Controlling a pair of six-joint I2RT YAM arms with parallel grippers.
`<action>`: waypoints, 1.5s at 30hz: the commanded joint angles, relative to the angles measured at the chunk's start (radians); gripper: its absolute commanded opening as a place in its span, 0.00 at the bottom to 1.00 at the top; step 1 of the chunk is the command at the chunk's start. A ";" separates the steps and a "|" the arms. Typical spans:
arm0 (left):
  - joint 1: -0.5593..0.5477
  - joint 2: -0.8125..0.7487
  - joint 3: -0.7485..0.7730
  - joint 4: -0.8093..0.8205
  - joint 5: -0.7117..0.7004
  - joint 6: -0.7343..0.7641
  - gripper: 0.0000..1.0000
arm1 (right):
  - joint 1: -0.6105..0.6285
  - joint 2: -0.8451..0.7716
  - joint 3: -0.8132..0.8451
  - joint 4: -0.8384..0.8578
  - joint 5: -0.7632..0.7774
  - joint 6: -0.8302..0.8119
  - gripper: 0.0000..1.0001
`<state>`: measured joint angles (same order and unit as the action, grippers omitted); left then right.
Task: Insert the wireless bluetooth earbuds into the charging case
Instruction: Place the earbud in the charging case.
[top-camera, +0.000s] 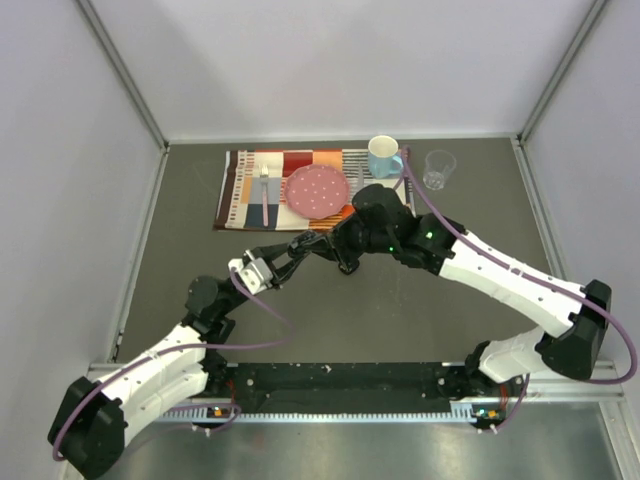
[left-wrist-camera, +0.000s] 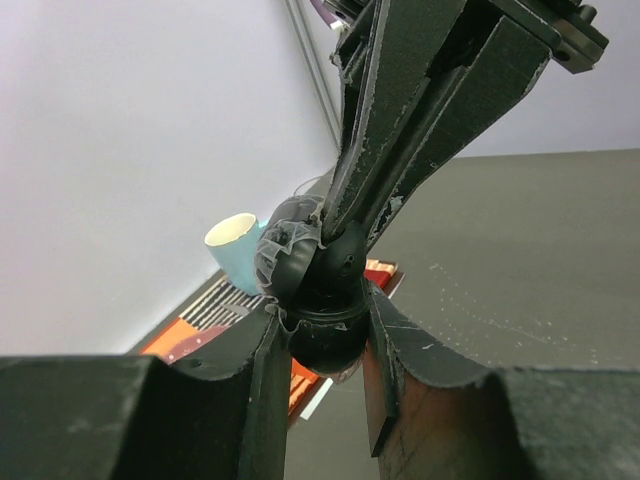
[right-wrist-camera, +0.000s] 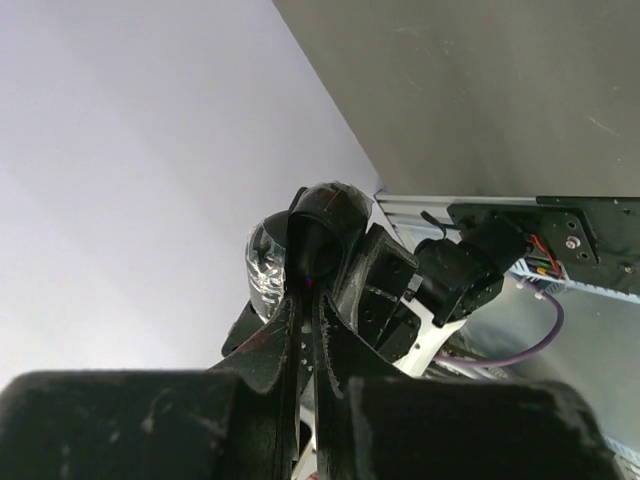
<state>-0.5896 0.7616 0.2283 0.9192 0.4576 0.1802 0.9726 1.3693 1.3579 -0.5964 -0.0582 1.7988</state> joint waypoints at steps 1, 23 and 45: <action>-0.026 -0.031 0.052 0.057 0.105 0.054 0.00 | 0.005 0.054 0.038 -0.003 -0.003 -0.010 0.00; -0.058 -0.004 0.054 0.064 0.104 0.114 0.00 | 0.021 0.111 0.079 -0.008 -0.028 0.028 0.03; -0.076 0.016 0.048 0.096 0.058 0.094 0.00 | 0.067 0.149 0.113 -0.003 0.014 0.051 0.00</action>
<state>-0.6117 0.7803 0.2283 0.8230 0.3840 0.3019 0.9821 1.4651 1.4349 -0.6918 -0.0086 1.8423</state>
